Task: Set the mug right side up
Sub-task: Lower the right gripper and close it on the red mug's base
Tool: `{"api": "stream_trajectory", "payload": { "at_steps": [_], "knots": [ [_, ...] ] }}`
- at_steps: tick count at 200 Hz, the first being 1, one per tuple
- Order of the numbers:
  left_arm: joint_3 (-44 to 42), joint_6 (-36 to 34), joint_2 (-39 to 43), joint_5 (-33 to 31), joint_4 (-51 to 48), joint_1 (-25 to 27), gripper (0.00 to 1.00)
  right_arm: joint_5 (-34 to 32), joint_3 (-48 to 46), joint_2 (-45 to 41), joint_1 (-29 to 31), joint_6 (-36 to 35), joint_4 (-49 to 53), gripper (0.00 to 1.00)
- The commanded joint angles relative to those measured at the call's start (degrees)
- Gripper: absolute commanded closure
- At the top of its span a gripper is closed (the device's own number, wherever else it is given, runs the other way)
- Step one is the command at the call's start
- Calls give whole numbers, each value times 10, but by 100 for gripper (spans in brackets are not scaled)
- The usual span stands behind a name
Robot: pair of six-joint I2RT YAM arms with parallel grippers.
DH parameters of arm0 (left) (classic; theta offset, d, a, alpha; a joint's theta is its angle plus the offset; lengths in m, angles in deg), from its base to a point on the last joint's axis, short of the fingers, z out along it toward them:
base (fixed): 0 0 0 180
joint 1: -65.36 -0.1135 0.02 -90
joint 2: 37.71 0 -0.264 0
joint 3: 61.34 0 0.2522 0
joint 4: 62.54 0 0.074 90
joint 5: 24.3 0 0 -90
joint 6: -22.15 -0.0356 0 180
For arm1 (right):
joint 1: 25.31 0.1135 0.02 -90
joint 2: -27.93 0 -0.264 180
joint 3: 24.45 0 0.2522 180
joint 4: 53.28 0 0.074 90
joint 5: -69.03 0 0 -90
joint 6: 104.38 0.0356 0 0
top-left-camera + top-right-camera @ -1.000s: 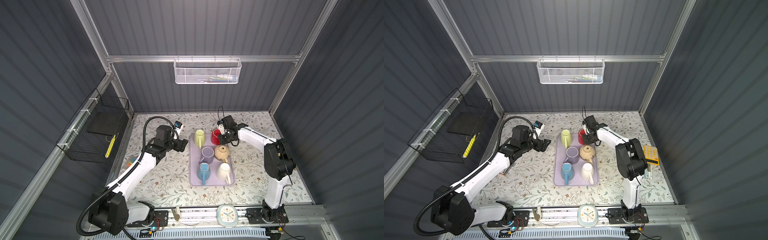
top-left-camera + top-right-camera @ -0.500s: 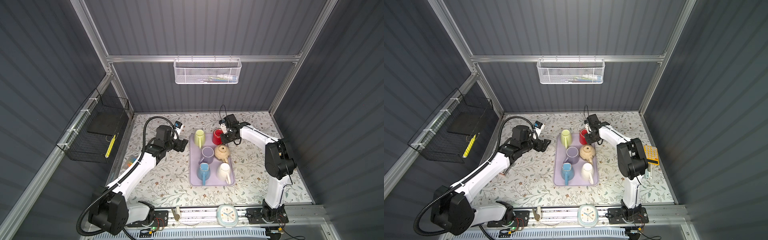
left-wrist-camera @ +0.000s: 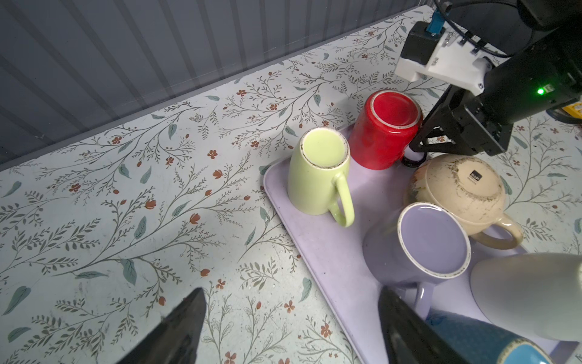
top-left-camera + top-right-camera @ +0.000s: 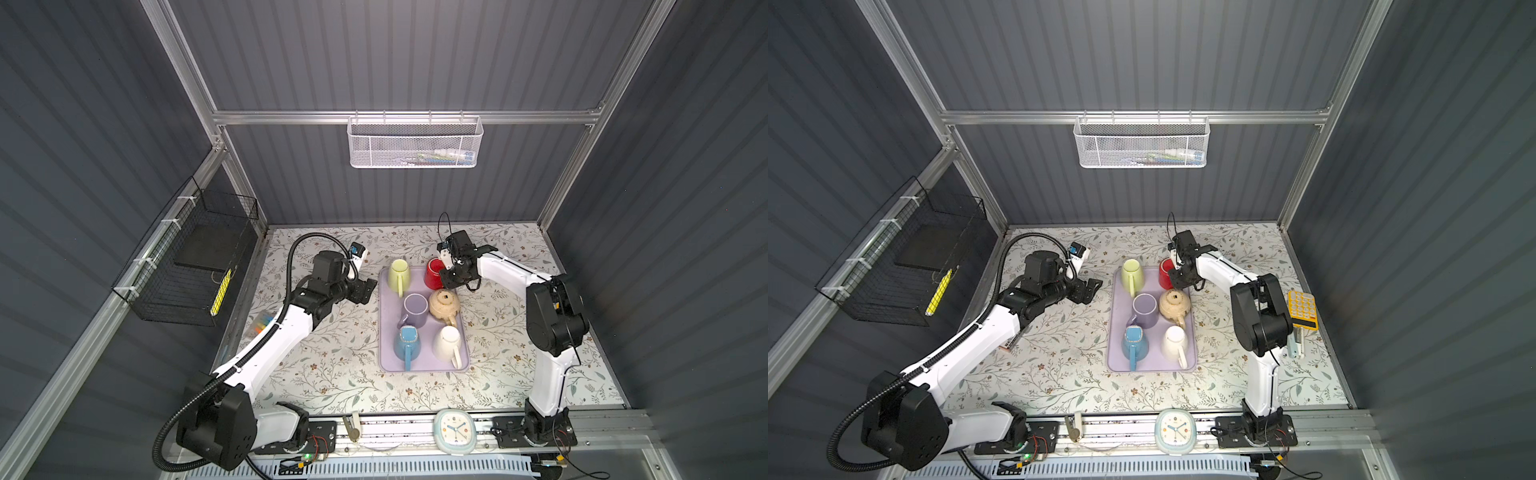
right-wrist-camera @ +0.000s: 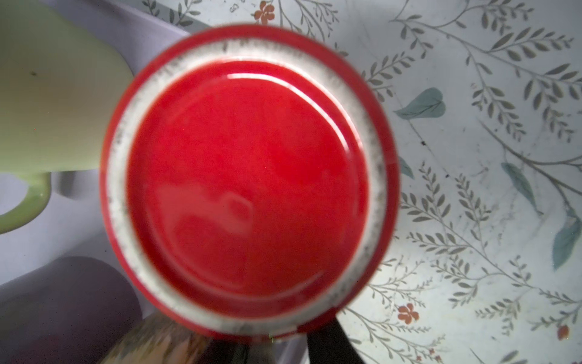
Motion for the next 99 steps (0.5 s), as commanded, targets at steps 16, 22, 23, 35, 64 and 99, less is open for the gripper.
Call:
{"api": "stream_trajectory", "payload": {
  "at_steps": [16,22,23,35,64,99],
  "knots": [
    [1,-12,-1,9,-5,2,14,1,1,20,0,5,-8,72],
    [1,-11,-1,10,-5,2,14,1,1,21,0,4,-9,72],
    [1,-12,-1,10,-6,2,14,1,1,22,0,4,-9,72],
    [1,-12,-1,9,-6,2,14,2,1,25,0,5,-11,73],
    [1,-12,-1,10,-6,2,14,2,7,28,0,5,-8,75],
    [1,-13,0,9,-6,2,14,5,14,36,0,9,0,77]
  ]
}}
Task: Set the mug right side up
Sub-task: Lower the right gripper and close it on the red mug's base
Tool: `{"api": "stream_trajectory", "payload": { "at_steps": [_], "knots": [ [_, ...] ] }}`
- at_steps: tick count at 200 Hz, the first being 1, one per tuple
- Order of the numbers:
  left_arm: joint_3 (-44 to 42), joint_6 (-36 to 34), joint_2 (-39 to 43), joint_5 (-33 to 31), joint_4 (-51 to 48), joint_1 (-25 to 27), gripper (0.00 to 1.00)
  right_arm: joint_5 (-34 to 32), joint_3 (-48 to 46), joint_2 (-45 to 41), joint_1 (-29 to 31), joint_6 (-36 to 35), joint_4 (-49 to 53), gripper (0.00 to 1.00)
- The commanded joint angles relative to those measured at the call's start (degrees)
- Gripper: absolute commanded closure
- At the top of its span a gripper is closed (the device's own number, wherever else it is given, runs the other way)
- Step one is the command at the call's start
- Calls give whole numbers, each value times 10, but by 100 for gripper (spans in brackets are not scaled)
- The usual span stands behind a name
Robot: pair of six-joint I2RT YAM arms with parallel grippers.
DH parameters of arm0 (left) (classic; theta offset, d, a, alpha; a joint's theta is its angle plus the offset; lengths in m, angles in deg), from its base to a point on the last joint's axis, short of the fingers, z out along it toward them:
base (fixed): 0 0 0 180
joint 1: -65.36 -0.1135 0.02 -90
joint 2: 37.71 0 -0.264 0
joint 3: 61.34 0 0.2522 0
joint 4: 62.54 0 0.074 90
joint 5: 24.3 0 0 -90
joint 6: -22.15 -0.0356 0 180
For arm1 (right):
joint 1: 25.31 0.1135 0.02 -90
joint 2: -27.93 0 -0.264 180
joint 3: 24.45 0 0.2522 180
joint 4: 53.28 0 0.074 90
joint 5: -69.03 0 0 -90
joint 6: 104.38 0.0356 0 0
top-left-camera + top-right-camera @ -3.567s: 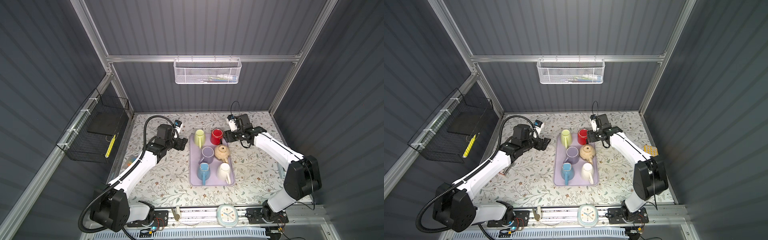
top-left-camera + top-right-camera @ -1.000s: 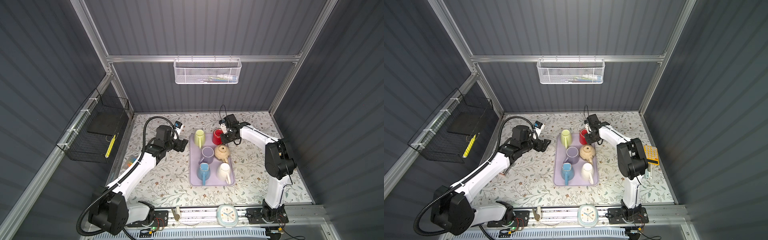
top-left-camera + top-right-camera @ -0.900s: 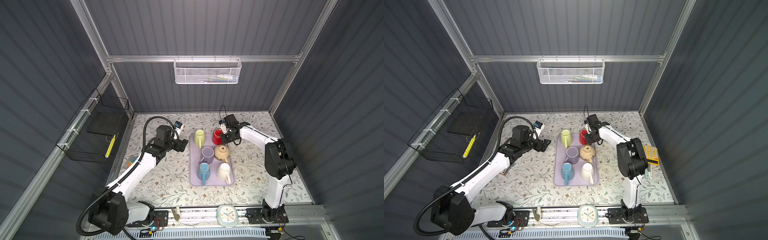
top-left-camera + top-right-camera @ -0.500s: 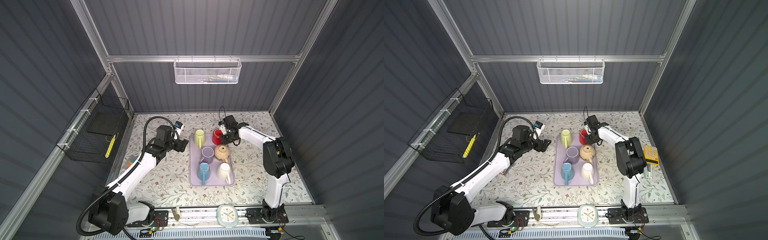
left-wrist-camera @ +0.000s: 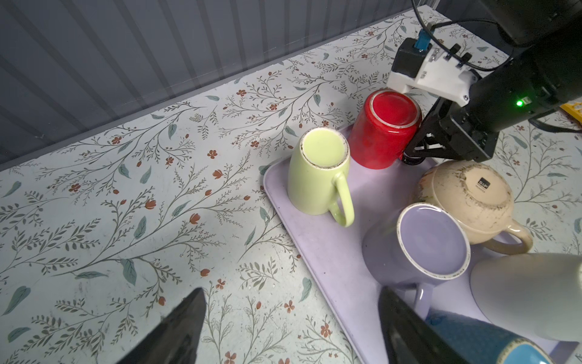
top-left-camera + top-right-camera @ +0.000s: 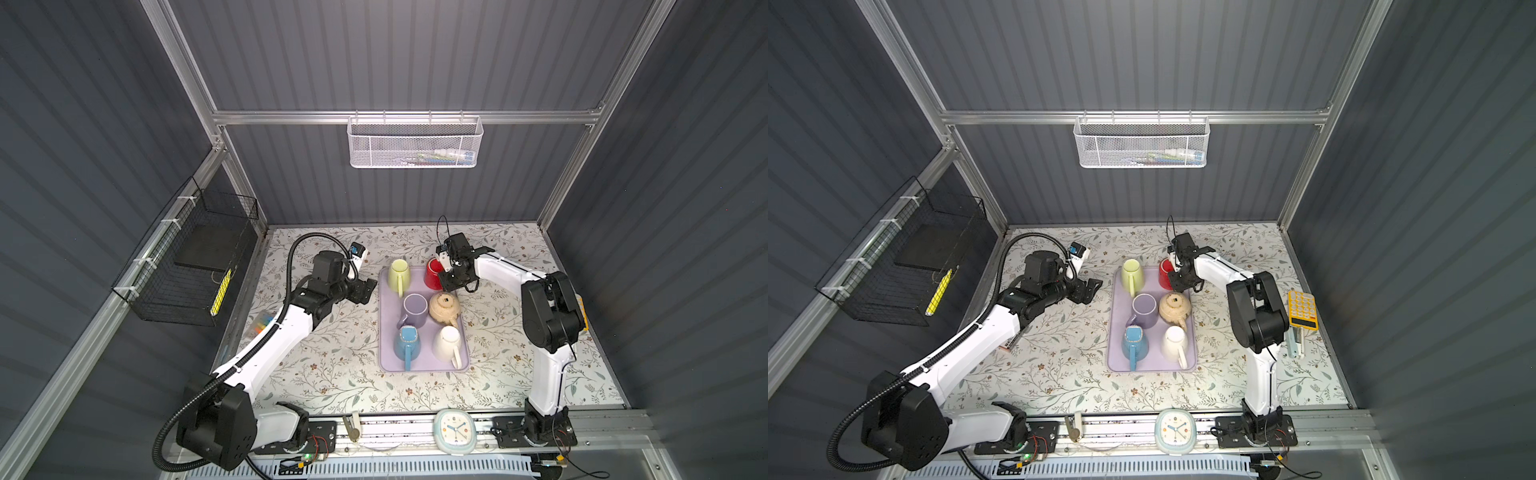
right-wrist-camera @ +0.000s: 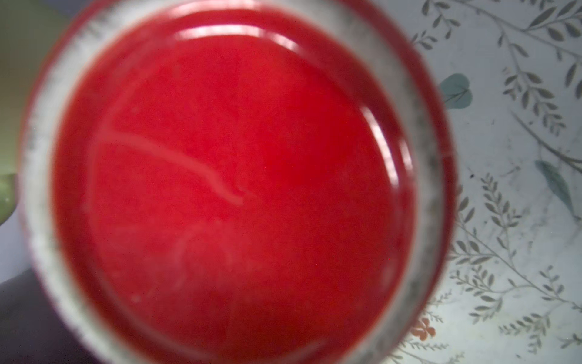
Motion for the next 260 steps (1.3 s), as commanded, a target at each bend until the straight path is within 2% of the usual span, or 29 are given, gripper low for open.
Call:
{"api": "stream_trajectory", "payload": {
  "at_steps": [1,48,160,260],
  "knots": [
    [1,-12,0,9,-6,2,14,4,14,14,0,8,5,77],
    [1,-12,0,9,-6,2,14,3,19,19,0,10,5,80],
    [1,-12,-1,12,-7,2,14,-11,19,-5,0,8,7,100],
    [1,-15,-2,9,-7,2,14,-9,21,-45,0,13,-6,100]
  ]
}}
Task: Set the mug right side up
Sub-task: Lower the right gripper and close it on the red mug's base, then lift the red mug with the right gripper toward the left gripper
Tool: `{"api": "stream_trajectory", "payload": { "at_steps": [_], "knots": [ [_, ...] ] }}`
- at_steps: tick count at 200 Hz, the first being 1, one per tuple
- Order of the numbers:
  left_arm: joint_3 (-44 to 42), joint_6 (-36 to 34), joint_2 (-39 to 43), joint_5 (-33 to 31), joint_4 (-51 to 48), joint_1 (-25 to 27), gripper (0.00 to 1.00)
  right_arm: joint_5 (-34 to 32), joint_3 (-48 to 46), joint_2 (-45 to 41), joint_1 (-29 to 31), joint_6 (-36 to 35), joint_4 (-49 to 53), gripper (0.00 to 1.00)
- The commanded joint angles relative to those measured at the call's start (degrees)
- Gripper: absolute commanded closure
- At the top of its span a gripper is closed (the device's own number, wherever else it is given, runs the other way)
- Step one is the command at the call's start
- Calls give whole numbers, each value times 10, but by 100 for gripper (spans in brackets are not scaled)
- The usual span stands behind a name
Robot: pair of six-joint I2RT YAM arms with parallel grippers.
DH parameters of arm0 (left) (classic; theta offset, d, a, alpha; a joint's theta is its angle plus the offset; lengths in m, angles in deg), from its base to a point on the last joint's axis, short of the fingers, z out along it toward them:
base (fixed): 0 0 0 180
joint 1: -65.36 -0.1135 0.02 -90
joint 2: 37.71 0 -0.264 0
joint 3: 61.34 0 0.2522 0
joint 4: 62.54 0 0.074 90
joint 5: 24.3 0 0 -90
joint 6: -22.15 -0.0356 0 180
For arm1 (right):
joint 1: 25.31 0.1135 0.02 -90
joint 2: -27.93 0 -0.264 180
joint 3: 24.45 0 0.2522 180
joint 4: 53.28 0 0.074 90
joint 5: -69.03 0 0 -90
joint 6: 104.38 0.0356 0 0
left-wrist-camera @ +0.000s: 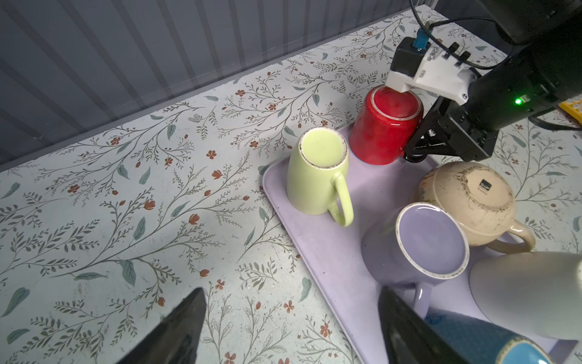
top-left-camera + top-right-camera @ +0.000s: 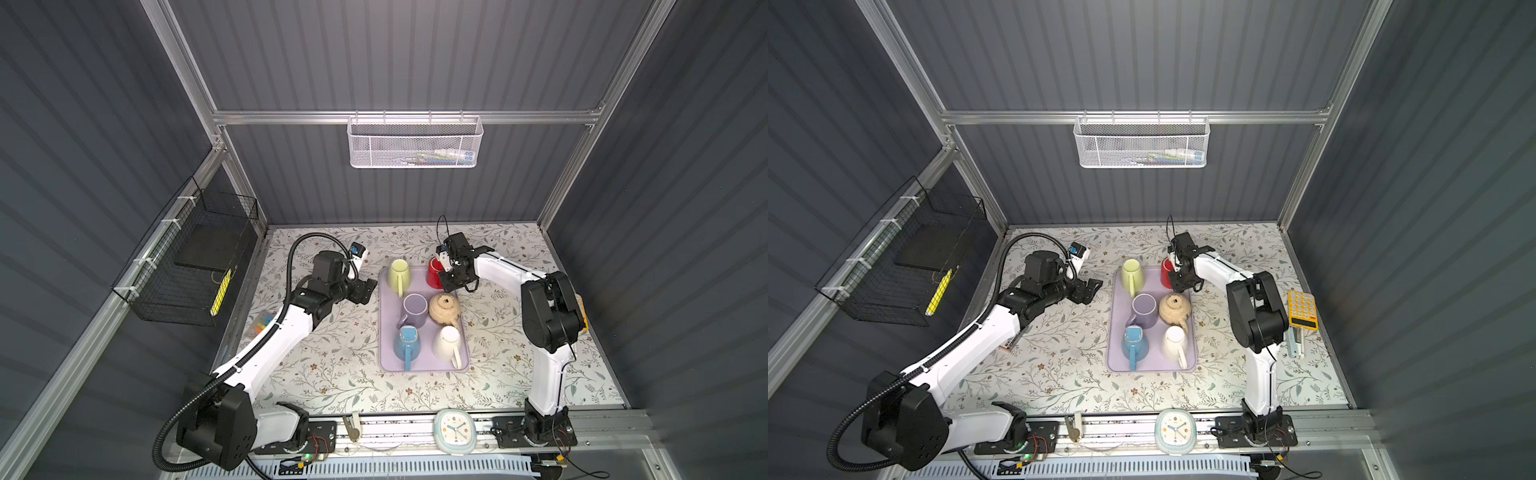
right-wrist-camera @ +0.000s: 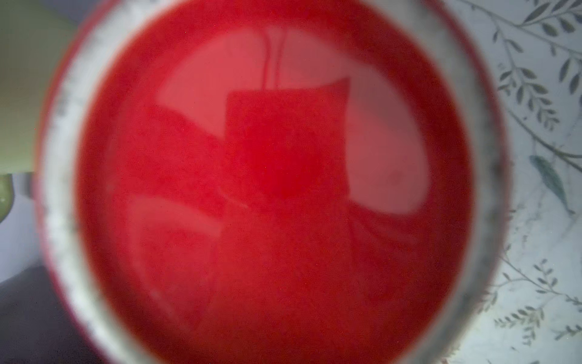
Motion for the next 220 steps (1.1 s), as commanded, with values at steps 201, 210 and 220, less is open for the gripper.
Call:
{"api": "stream_trajectory", "payload": {
  "at_steps": [201,210,220],
  "knots": [
    [18,39,-18,31,11,2,15,45,-41,-198,-4,8,-52,100],
    [21,48,-17,36,17,2,15,58,-50,-211,-7,10,-58,100],
    [22,59,-16,45,27,2,15,74,-62,-227,-8,12,-68,100]
  ]
}}
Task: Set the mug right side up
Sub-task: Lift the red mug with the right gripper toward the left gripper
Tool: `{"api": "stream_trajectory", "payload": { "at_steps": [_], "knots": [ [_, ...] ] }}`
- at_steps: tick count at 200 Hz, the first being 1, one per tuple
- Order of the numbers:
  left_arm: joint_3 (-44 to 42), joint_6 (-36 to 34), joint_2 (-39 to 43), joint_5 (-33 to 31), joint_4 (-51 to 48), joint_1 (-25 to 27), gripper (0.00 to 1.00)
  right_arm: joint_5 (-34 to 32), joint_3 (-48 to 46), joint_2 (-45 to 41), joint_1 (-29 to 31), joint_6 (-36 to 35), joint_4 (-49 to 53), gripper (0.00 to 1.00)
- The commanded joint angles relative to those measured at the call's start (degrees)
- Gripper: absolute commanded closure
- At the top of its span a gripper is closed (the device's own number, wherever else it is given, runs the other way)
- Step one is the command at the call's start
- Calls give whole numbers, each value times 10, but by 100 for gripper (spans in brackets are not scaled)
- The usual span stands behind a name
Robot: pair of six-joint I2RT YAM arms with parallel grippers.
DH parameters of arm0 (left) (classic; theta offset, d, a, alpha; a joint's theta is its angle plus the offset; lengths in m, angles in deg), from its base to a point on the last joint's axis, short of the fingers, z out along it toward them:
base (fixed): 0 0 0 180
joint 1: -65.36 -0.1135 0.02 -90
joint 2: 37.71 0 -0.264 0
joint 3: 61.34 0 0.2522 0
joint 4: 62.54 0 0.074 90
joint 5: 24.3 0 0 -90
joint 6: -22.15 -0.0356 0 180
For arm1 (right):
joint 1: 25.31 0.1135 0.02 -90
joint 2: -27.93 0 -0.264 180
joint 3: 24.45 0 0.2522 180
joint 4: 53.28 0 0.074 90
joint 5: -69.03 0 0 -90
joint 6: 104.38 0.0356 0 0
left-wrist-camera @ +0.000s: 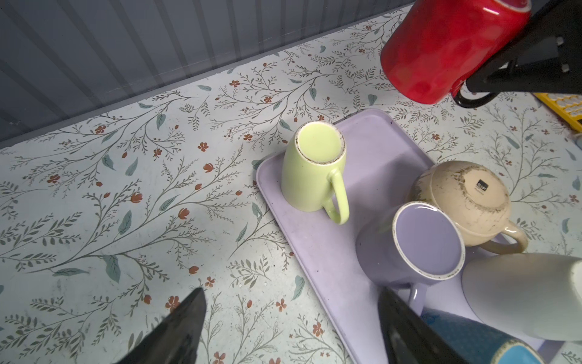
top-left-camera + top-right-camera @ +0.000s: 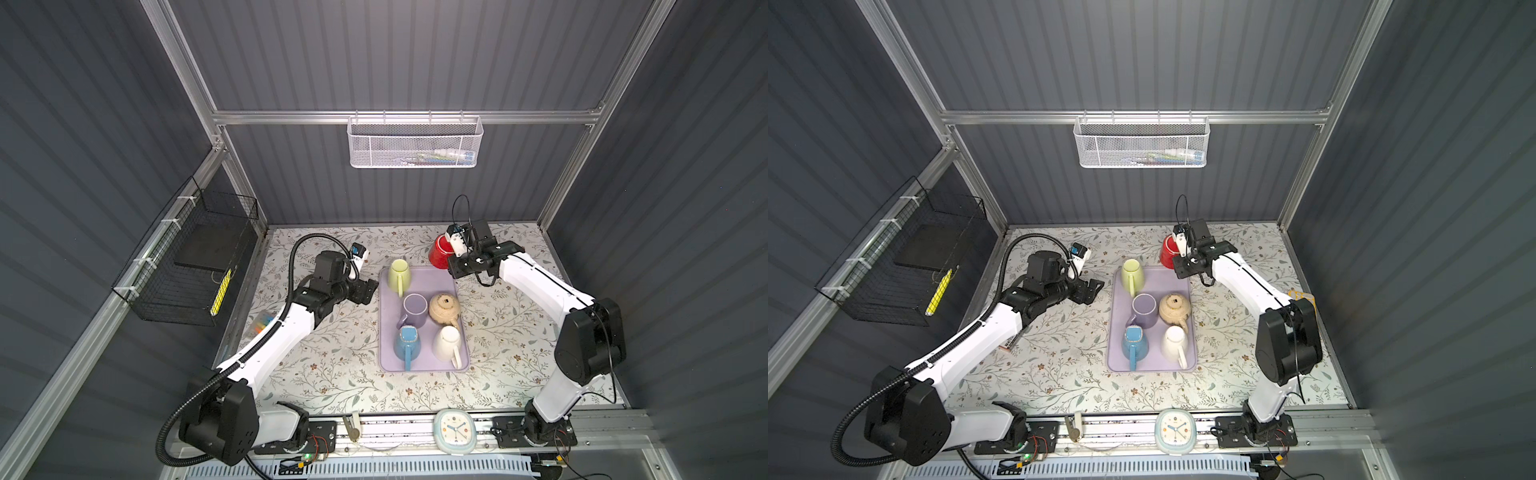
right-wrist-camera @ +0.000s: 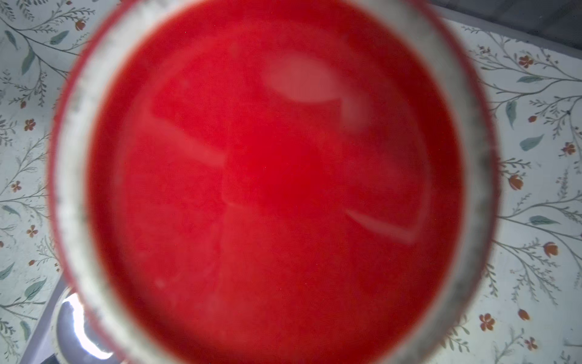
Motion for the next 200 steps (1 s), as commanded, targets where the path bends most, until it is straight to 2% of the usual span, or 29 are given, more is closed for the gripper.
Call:
{"api": "stream_trajectory", "payload": {
  "at_steps": [1,53,104,138,200],
  "knots": [
    [21,35,-2,31,25,2,15,48,-17,-47,-6,8,-52,100],
    [23,105,-5,108,100,2,14,139,-83,-115,-17,19,-116,100],
    [28,173,-24,231,198,2,14,242,-146,-162,-27,49,-187,100],
    [33,210,-44,273,250,2,14,258,-143,-166,-27,52,-192,100],
    [22,273,-74,322,355,3,17,331,-148,-175,-27,82,-246,100]
  ]
}}
